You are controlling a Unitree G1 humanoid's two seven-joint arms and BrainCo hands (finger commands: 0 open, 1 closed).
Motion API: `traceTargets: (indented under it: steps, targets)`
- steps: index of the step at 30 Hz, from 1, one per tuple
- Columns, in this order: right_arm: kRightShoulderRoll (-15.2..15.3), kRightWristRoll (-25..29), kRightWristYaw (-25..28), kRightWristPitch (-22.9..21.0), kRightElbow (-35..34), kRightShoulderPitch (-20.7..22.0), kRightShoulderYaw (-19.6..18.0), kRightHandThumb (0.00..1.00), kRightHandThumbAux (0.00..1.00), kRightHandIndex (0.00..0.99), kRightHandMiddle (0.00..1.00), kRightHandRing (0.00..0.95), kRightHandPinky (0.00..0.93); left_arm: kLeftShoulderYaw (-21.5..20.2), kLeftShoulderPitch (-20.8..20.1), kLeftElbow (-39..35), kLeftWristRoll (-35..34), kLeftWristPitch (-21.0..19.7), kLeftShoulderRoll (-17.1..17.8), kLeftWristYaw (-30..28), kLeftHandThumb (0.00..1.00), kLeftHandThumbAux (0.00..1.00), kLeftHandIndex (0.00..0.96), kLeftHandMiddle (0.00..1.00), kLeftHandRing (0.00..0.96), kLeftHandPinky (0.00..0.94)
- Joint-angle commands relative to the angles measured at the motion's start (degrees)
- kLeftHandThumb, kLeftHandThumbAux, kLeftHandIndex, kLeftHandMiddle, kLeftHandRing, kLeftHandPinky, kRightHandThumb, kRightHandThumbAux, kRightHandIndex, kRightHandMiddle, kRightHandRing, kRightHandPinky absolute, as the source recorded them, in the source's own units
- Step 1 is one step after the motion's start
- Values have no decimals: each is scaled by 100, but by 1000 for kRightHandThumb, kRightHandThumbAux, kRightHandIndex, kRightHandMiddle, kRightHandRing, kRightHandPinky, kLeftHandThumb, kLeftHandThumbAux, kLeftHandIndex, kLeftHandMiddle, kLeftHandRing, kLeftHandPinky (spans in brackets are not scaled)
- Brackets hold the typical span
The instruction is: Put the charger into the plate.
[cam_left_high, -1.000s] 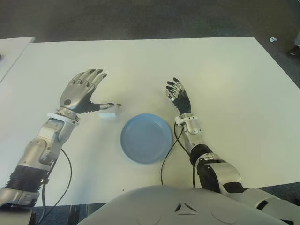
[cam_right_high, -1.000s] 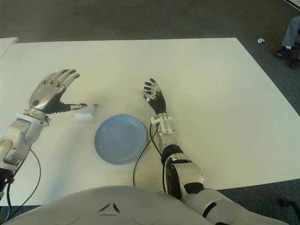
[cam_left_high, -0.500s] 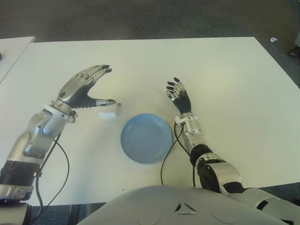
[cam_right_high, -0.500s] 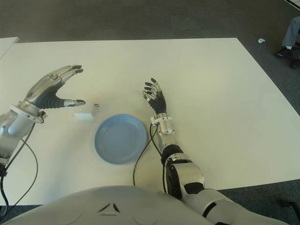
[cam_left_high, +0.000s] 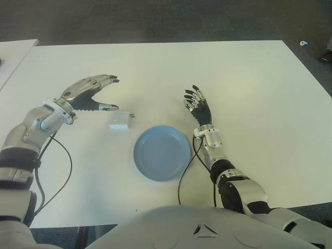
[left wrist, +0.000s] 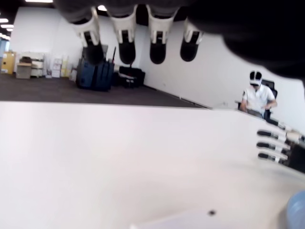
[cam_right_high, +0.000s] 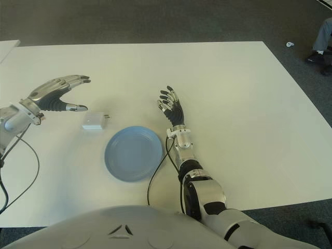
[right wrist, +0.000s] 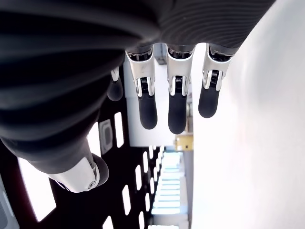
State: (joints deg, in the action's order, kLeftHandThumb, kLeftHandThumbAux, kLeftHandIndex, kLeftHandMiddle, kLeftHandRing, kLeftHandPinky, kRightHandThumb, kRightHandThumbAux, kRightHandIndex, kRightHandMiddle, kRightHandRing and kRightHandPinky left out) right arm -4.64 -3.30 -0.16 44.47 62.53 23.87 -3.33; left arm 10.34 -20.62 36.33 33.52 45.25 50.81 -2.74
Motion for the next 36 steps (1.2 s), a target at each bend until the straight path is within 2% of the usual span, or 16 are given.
traceTargets:
  steps: [1,8,17,27,36]
  targets:
    - [-17,27,6,-288,389,-641,-8,204,710,38,228,237,224,415,-429,893,418,511,-51,219,322,185,0,0,0,0]
    - [1,10,-9,-278,347,-676,11,200,706,37,221,233,218,809,-933,1651,776,871,-78,442,320,164,0,0,0,0]
    - [23,13,-4,-278,312,-711,23,195,701,41,220,231,215,1350,-1354,2250,1386,794,-155,1080,331,158,0,0,0,0]
    - [29,7,-20,-214,285,-736,41,199,685,49,226,238,225,1722,-1556,2512,1656,779,-149,1575,319,160,0,0,0,0]
    - [10,8,-38,-196,263,-746,52,205,685,51,229,244,230,1940,-1565,2451,1809,693,-84,1818,298,155,0,0,0,0]
